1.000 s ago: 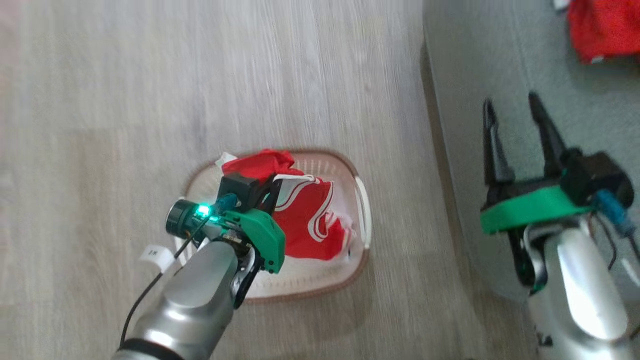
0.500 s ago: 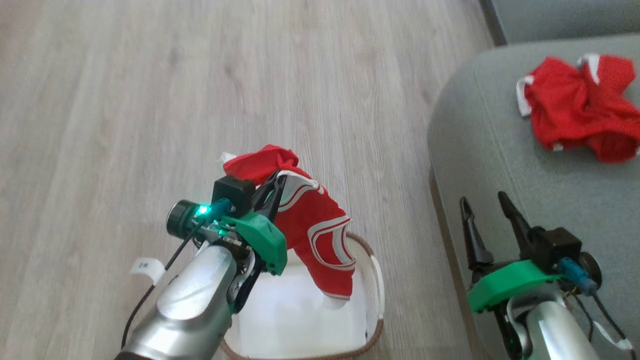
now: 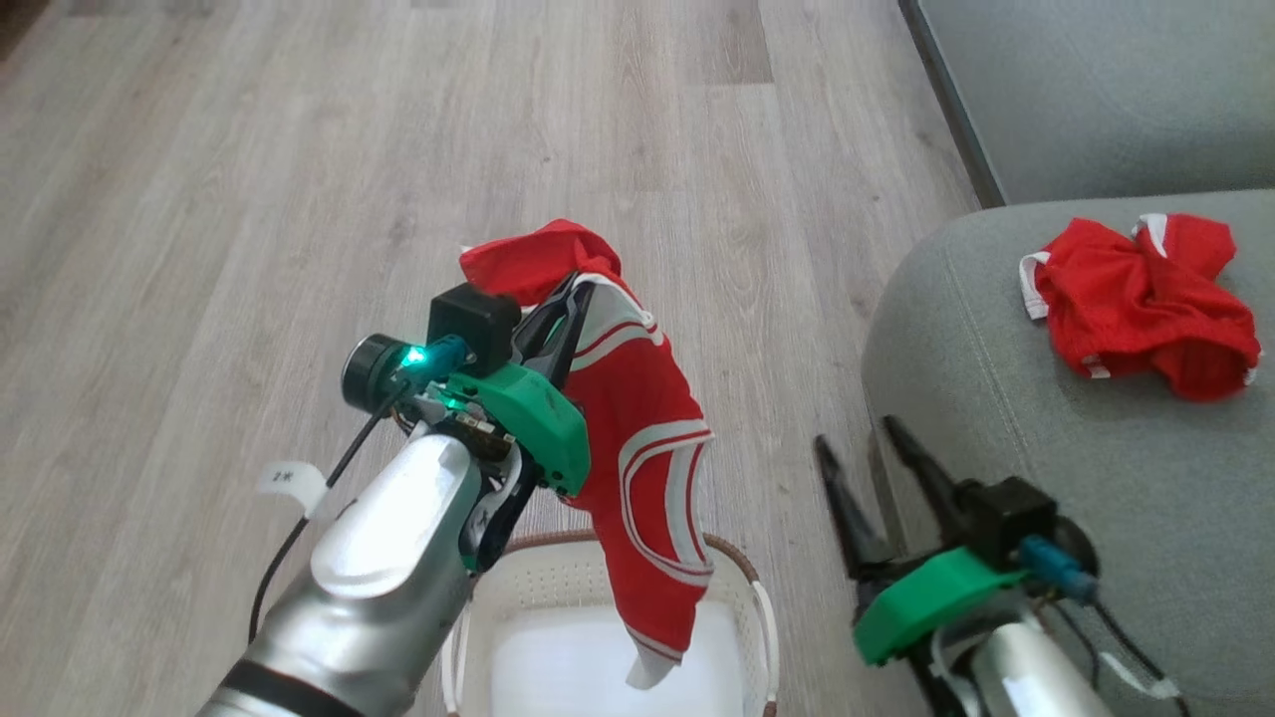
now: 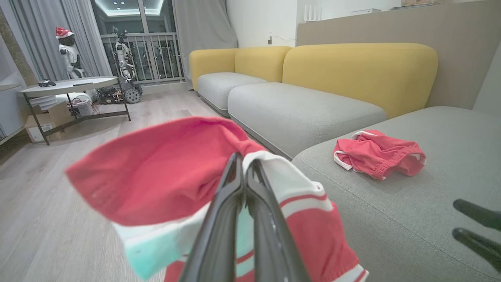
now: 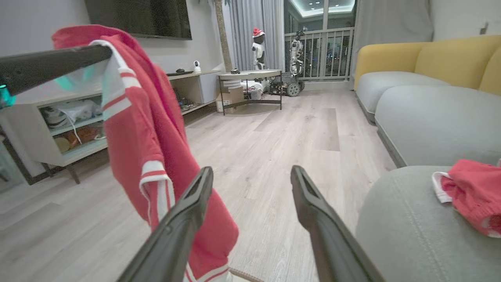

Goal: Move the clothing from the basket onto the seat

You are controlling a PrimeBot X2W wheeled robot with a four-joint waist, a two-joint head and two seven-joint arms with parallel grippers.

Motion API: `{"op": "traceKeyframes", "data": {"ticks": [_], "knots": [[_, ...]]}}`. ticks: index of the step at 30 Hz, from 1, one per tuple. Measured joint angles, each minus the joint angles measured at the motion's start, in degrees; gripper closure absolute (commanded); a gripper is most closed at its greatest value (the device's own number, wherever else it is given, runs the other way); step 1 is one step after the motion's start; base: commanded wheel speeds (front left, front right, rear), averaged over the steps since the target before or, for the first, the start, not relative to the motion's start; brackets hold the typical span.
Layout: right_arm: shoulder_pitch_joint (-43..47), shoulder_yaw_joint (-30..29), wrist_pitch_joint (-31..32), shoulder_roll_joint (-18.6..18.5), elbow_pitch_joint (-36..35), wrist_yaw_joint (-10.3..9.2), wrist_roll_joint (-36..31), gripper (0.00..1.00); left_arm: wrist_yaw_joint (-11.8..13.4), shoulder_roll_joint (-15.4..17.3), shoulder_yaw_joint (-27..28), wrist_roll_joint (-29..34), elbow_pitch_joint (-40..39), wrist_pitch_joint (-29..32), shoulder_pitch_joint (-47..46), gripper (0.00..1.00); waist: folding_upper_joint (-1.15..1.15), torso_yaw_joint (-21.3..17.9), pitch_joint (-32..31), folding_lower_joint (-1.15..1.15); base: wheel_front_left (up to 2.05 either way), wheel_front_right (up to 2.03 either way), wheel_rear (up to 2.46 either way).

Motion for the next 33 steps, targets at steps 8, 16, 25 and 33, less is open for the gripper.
{"op": "traceKeyframes", "data": {"ticks": [8,16,25,33], "knots": [[-0.8,9.8,0.0,0.0,0.9,0.00,2.7,0.00,0.0,-0.6,-1.5,0.0,-1.5,1.4,-1.0,1.00,0.00,0.8,-1.1,0.00,0.00,0.00,0.00],[-10.1,15.2,0.0,-0.1,7.1,0.01,0.0,0.00,0.0,-1.5,-3.5,0.0,-3.4,1.5,-1.9,1.00,0.00,2.5,-1.0,0.00,0.00,0.00,0.00],[-17.1,15.0,0.0,-0.2,16.9,0.00,-1.0,0.00,0.0,-1.7,-5.4,-0.4,-6.2,1.7,-1.9,1.00,0.00,5.0,-0.7,0.00,0.00,0.00,0.00],[-21.7,19.2,0.0,-0.3,23.5,0.00,2.1,0.07,0.5,-1.8,-6.4,-1.0,-8.0,1.9,-1.9,1.00,0.00,6.3,-0.2,0.00,0.00,0.00,0.00]]}}
